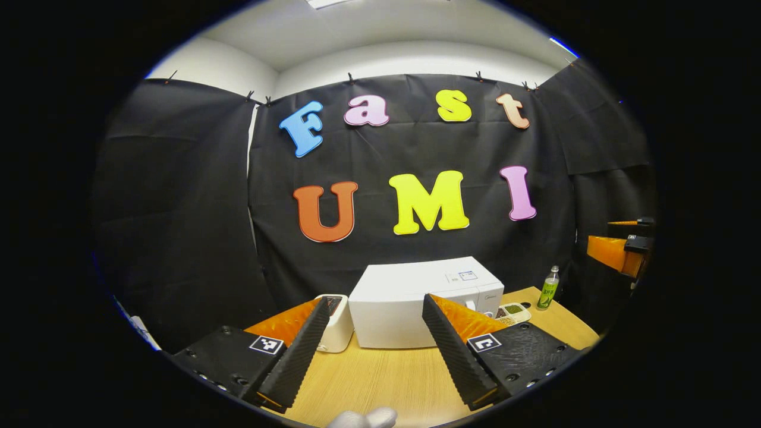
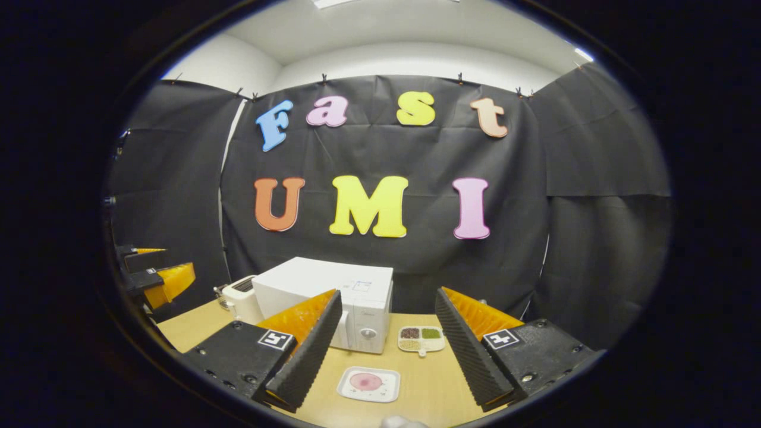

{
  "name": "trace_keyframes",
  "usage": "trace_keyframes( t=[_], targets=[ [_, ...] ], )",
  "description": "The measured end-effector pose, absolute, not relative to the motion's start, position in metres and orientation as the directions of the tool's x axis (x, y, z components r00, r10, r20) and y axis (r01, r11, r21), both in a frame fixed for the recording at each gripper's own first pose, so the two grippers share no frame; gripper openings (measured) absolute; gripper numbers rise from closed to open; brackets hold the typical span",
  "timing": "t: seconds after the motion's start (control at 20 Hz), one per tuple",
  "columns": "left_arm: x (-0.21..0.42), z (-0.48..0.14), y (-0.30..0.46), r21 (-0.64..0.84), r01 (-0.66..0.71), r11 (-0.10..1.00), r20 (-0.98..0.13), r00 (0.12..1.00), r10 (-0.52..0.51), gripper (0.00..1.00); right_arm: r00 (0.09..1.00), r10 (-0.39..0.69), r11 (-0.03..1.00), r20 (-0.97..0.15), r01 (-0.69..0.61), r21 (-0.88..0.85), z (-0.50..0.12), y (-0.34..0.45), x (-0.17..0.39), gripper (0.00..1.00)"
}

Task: Open the microwave oven with the left hand, put the food in, and close the microwave oven.

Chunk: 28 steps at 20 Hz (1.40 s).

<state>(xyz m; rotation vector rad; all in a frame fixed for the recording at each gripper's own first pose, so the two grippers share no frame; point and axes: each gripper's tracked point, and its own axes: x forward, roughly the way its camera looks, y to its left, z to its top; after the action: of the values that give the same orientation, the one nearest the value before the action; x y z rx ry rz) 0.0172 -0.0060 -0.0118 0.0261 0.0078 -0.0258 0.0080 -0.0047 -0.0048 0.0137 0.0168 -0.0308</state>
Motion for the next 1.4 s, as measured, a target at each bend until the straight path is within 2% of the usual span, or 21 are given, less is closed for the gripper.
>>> trace_keyframes(
  t=[0.25, 0.55, 0.6, 0.65, 0.7, 0.75, 0.8, 0.85, 0.9, 0.95, 1.0, 1.15, 1.2, 1.25, 1.3, 1.35, 1.4],
  targets=[
    [0.042, -0.035, -0.034, 0.001, 0.078, 0.997, -0.010, 0.997, -0.078, 0.96, 0.999, -0.049, 0.999, -0.013, 0.049, 0.024, 0.000, -0.015, 0.007, 0.92],
    [0.100, -0.088, -0.099, -0.050, 0.160, 0.986, -0.022, 0.987, -0.161, 0.96, 0.996, -0.093, 0.996, -0.014, 0.093, 0.009, 0.010, -0.037, 0.001, 0.92],
    [0.111, -0.097, -0.112, -0.042, 0.172, 0.984, -0.021, 0.985, -0.173, 1.00, 0.995, -0.100, 0.995, -0.019, 0.100, 0.001, 0.010, -0.040, -0.001, 1.00],
    [0.122, -0.104, -0.125, -0.029, 0.190, 0.981, -0.019, 0.982, -0.191, 0.96, 0.994, -0.107, 0.994, -0.023, 0.106, -0.009, 0.010, -0.042, -0.002, 0.92],
    [0.132, -0.111, -0.139, -0.021, 0.204, 0.979, -0.008, 0.979, -0.204, 0.96, 0.992, -0.119, 0.993, -0.035, 0.118, -0.023, 0.009, -0.046, -0.003, 0.92],
    [0.143, -0.120, -0.156, -0.021, 0.222, 0.975, -0.011, 0.975, -0.222, 0.96, 0.990, -0.129, 0.991, -0.047, 0.128, -0.034, 0.005, -0.050, -0.005, 1.00],
    [0.155, -0.130, -0.171, -0.023, 0.237, 0.971, -0.012, 0.971, -0.237, 0.96, 0.988, -0.142, 0.989, -0.064, 0.139, -0.040, 0.002, -0.053, -0.006, 1.00],
    [0.166, -0.140, -0.185, -0.036, 0.247, 0.968, -0.017, 0.969, -0.247, 0.89, 0.985, -0.154, 0.988, -0.074, 0.151, -0.043, -0.002, -0.057, -0.008, 1.00],
    [0.177, -0.151, -0.198, -0.043, 0.255, 0.966, -0.035, 0.966, -0.257, 0.97, 0.982, -0.168, 0.985, -0.081, 0.165, -0.046, -0.004, -0.062, -0.009, 0.92],
    [0.187, -0.162, -0.206, -0.043, 0.252, 0.967, -0.048, 0.966, -0.254, 0.89, 0.979, -0.179, 0.983, -0.096, 0.175, -0.046, -0.007, -0.065, -0.009, 0.93],
    [0.198, -0.171, -0.214, -0.040, 0.250, 0.967, -0.060, 0.966, -0.252, 0.96, 0.975, -0.190, 0.981, -0.115, 0.185, -0.051, -0.012, -0.069, -0.009, 1.00],
    [0.228, -0.191, -0.231, -0.035, 0.235, 0.971, -0.075, 0.969, -0.237, 0.93, 0.964, -0.222, 0.974, -0.144, 0.212, -0.080, -0.020, -0.081, -0.012, 1.00],
    [0.235, -0.194, -0.232, -0.032, 0.224, 0.974, -0.080, 0.971, -0.226, 0.90, 0.961, -0.231, 0.971, -0.150, 0.219, -0.092, -0.022, -0.084, -0.013, 1.00],
    [0.241, -0.200, -0.233, -0.030, 0.214, 0.976, -0.091, 0.972, -0.216, 0.72, 0.960, -0.233, 0.970, -0.156, 0.219, -0.101, -0.025, -0.084, -0.013, 1.00],
    [0.244, -0.204, -0.237, -0.041, 0.227, 0.973, -0.098, 0.968, -0.230, 0.87, 0.959, -0.233, 0.970, -0.164, 0.217, -0.110, -0.027, -0.085, -0.012, 0.93],
    [0.246, -0.206, -0.240, -0.054, 0.241, 0.969, -0.100, 0.964, -0.245, 0.70, 0.957, -0.231, 0.970, -0.173, 0.214, -0.115, -0.030, -0.086, -0.011, 0.93],
    [0.248, -0.209, -0.240, -0.065, 0.241, 0.968, -0.107, 0.963, -0.247, 0.52, 0.957, -0.225, 0.972, -0.183, 0.206, -0.117, -0.031, -0.086, -0.011, 1.00]
  ],
)
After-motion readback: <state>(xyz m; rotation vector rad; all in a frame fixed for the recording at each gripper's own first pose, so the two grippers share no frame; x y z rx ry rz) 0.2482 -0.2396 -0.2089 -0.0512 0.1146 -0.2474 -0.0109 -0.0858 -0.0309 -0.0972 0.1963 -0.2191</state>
